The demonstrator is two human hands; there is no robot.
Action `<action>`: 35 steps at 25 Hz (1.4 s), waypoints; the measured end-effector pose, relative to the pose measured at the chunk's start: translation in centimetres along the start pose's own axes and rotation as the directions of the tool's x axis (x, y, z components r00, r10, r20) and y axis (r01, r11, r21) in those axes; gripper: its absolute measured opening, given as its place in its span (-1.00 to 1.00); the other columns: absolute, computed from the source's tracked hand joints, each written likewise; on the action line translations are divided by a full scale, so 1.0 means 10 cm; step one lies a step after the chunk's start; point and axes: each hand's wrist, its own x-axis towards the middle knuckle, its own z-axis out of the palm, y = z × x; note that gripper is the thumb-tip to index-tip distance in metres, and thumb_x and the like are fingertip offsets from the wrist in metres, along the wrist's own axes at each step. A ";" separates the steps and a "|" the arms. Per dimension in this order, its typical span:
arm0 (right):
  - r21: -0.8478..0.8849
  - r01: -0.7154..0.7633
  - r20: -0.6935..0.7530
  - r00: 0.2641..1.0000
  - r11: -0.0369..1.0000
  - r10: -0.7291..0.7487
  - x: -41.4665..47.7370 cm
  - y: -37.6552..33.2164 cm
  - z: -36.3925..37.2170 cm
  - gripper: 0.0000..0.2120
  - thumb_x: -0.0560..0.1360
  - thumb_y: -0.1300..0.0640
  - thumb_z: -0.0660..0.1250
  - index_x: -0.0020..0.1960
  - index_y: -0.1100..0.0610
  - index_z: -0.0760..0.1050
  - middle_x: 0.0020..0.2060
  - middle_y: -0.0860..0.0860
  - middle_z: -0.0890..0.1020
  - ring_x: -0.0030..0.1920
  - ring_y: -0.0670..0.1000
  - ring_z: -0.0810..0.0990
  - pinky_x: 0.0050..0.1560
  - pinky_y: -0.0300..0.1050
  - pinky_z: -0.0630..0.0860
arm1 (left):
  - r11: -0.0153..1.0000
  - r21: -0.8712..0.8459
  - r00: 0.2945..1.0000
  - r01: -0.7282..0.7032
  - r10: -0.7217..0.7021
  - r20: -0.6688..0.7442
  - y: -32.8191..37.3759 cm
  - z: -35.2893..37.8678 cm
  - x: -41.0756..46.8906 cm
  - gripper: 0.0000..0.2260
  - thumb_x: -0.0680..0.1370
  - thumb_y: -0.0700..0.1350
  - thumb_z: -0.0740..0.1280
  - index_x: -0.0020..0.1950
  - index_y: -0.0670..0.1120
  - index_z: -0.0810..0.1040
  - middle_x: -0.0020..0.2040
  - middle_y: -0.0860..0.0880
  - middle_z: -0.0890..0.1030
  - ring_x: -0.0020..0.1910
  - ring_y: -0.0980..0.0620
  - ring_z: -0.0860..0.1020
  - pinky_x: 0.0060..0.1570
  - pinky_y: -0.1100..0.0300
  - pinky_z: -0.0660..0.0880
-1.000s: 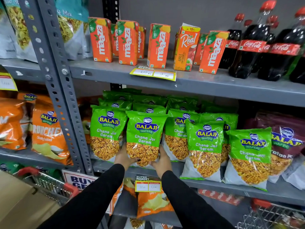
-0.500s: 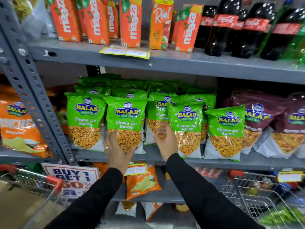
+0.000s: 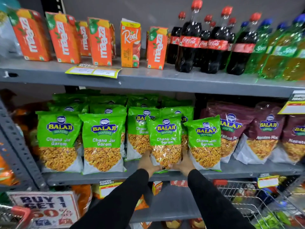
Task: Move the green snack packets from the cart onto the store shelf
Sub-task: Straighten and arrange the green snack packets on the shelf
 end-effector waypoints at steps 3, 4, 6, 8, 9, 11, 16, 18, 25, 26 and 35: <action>0.002 0.019 -0.005 1.000 1.000 -0.019 -0.05 -0.02 0.11 -0.01 0.31 0.19 0.50 0.48 0.25 -0.11 0.51 0.18 0.07 0.51 0.13 0.09 0.45 -0.03 0.14 | 1.000 0.006 0.998 -0.016 0.017 -0.069 0.01 -0.04 -0.02 -0.35 0.42 -0.20 0.44 0.43 -0.19 0.23 0.43 -0.13 0.36 0.39 -0.07 0.35 0.30 0.18 0.34; 0.014 0.037 -0.020 0.999 0.999 -0.037 -0.07 -0.04 0.17 -0.02 0.31 0.20 0.50 0.48 0.26 -0.11 0.51 0.17 0.10 0.50 0.11 0.11 0.44 -0.05 0.15 | 0.999 -0.005 0.995 -0.033 0.032 -0.093 -0.02 -0.09 -0.03 -0.37 0.43 -0.22 0.43 0.43 -0.19 0.24 0.44 -0.12 0.36 0.40 -0.07 0.34 0.31 0.17 0.33; 0.046 0.085 -0.046 0.996 0.995 -0.083 -0.08 -0.13 0.31 -0.01 0.29 0.22 0.51 0.48 0.23 -0.09 0.49 0.15 0.18 0.49 0.08 0.15 0.44 -0.09 0.16 | 0.997 -0.036 0.986 -0.067 0.061 -0.152 -0.10 -0.24 -0.06 -0.37 0.42 -0.25 0.44 0.43 -0.19 0.26 0.44 -0.12 0.35 0.41 -0.06 0.33 0.33 0.15 0.32; 0.048 0.132 -0.055 0.990 0.990 -0.130 -0.06 -0.22 0.45 -0.04 0.26 0.24 0.53 0.47 0.18 0.01 0.42 0.12 0.31 0.44 0.07 0.26 0.39 -0.09 0.24 | 0.998 -0.027 0.979 -0.064 0.058 -0.197 -0.19 -0.39 -0.05 -0.32 0.41 -0.24 0.45 0.46 -0.19 0.21 0.46 -0.13 0.33 0.44 -0.06 0.30 0.36 0.13 0.31; 0.032 0.152 -0.054 0.987 0.988 -0.150 -0.04 -0.24 0.52 -0.07 0.24 0.23 0.53 0.45 0.15 0.07 0.37 0.11 0.38 0.40 0.08 0.32 0.34 -0.07 0.29 | 0.999 0.001 0.979 -0.040 0.040 -0.199 -0.24 -0.45 -0.04 -0.30 0.42 -0.21 0.45 0.47 -0.19 0.18 0.47 -0.14 0.32 0.44 -0.07 0.29 0.36 0.12 0.30; -0.012 0.170 -0.043 0.984 0.985 -0.170 -0.01 -0.25 0.63 -0.13 0.21 0.21 0.54 0.39 0.11 0.16 0.29 0.13 0.47 0.33 0.10 0.41 0.29 -0.03 0.37 | 0.992 0.122 0.983 0.016 0.007 -0.182 -0.31 -0.51 0.00 -0.28 0.42 -0.16 0.45 0.48 -0.19 0.15 0.45 -0.15 0.33 0.43 -0.09 0.31 0.35 0.10 0.33; -0.087 0.145 -0.037 0.988 0.986 -0.148 0.02 -0.22 0.65 -0.15 0.22 0.16 0.55 0.39 0.14 0.19 0.27 0.14 0.49 0.30 0.11 0.44 0.31 0.01 0.39 | 0.973 0.229 0.986 0.013 0.026 -0.165 -0.37 -0.50 0.03 -0.31 0.44 -0.10 0.43 0.46 -0.20 0.18 0.42 -0.18 0.37 0.40 -0.11 0.35 0.32 0.08 0.36; -0.101 0.160 -0.026 0.986 0.982 -0.163 0.01 -0.23 0.65 -0.15 0.22 0.14 0.55 0.39 0.14 0.19 0.28 0.14 0.49 0.31 0.11 0.43 0.32 0.02 0.39 | 0.974 0.227 0.984 0.014 0.027 -0.175 -0.38 -0.50 0.04 -0.30 0.44 -0.10 0.43 0.47 -0.19 0.17 0.43 -0.16 0.37 0.41 -0.10 0.34 0.33 0.08 0.35; -0.013 0.171 -0.117 0.978 0.985 -0.171 -0.12 -0.24 0.41 -0.18 0.25 0.09 0.53 0.38 0.07 0.17 0.23 0.07 0.46 0.25 0.08 0.45 0.25 0.08 0.45 | 0.952 0.272 0.919 -0.139 0.226 -0.322 -0.32 -0.38 -0.13 -0.18 0.35 -0.12 0.50 0.47 -0.18 0.10 0.46 -0.22 0.20 0.44 -0.18 0.26 0.41 -0.01 0.31; -0.003 0.183 -0.171 0.969 0.983 -0.181 -0.15 -0.24 0.31 -0.24 0.29 0.08 0.51 0.37 0.04 0.19 0.16 0.03 0.49 0.18 0.06 0.49 0.18 0.04 0.48 | 0.921 0.315 0.860 -0.229 0.343 -0.378 -0.31 -0.34 -0.18 -0.20 0.35 -0.10 0.49 0.45 -0.18 0.12 0.44 -0.24 0.19 0.44 -0.21 0.23 0.41 -0.06 0.29; 0.118 0.086 -0.708 0.705 0.989 0.024 -0.11 0.21 -1.03 -0.42 0.26 0.13 0.53 0.20 0.22 0.38 0.10 0.19 0.50 0.17 0.21 0.45 0.19 0.09 0.42 | 0.854 0.214 0.863 -0.475 0.499 -0.075 0.52 0.65 -0.13 -0.34 0.44 -0.06 0.40 0.45 -0.13 0.17 0.45 -0.14 0.22 0.45 -0.09 0.20 0.44 0.13 0.17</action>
